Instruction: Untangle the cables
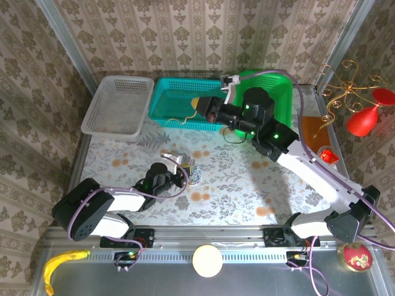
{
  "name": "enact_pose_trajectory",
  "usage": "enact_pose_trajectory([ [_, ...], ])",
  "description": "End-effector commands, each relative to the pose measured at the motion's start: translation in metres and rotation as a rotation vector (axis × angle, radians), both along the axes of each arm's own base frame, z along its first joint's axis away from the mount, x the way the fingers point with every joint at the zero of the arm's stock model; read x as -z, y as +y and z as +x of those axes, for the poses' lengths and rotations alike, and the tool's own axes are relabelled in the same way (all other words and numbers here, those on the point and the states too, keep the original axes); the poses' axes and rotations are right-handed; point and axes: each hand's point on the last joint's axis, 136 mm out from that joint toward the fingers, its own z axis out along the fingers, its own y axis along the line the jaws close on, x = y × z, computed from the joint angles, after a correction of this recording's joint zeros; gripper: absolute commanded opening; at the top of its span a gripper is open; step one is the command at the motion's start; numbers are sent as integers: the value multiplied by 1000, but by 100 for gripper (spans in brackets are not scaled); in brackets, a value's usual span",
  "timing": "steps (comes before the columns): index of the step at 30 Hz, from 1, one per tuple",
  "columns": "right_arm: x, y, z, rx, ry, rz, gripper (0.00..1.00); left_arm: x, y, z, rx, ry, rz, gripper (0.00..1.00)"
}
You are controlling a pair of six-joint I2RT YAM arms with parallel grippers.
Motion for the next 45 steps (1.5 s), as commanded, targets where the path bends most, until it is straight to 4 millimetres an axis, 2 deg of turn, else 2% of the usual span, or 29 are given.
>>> enact_pose_trajectory([
  [1, -13, -23, 6, 63, -32, -21, 0, -16, 0, 0, -1, -13, -56, 27],
  [3, -7, -34, 16, 110, -30, -53, 0, -23, 1, -1, -4, -14, -65, 34],
  [5, 0, -48, 26, 171, -39, -100, 0, -31, 2, -1, -11, -8, -65, 46],
  [8, 15, -72, 43, 279, -43, -187, 0, -46, 6, 0, -22, -4, -56, 69],
  [11, 30, -97, 62, 394, -49, -274, 0, -60, 12, 1, -42, -4, -50, 85],
  [17, 56, -145, 99, 578, -46, -423, 0, -78, 29, 7, -107, 16, -49, 100],
  [19, 63, -159, 111, 627, -42, -461, 0, -82, 32, 9, -121, 29, -51, 100],
  [26, 108, -197, 158, 763, 10, -622, 0, -98, 32, 16, -124, 36, -43, 100],
  [36, 181, -234, 209, 864, 102, -801, 1, -107, 28, 27, -140, 59, -63, 100],
  [38, 191, -235, 219, 833, 120, -794, 35, -106, 27, 29, -148, 68, -65, 100],
  [40, 192, -228, 225, 776, 127, -776, 51, -105, 27, 31, -155, 82, -66, 100],
  [42, 183, -221, 223, 740, 112, -748, 56, -103, 27, 31, -160, 96, -66, 100],
  [45, 166, -209, 212, 690, 88, -670, 57, -103, 25, 32, -159, 116, -72, 100],
])
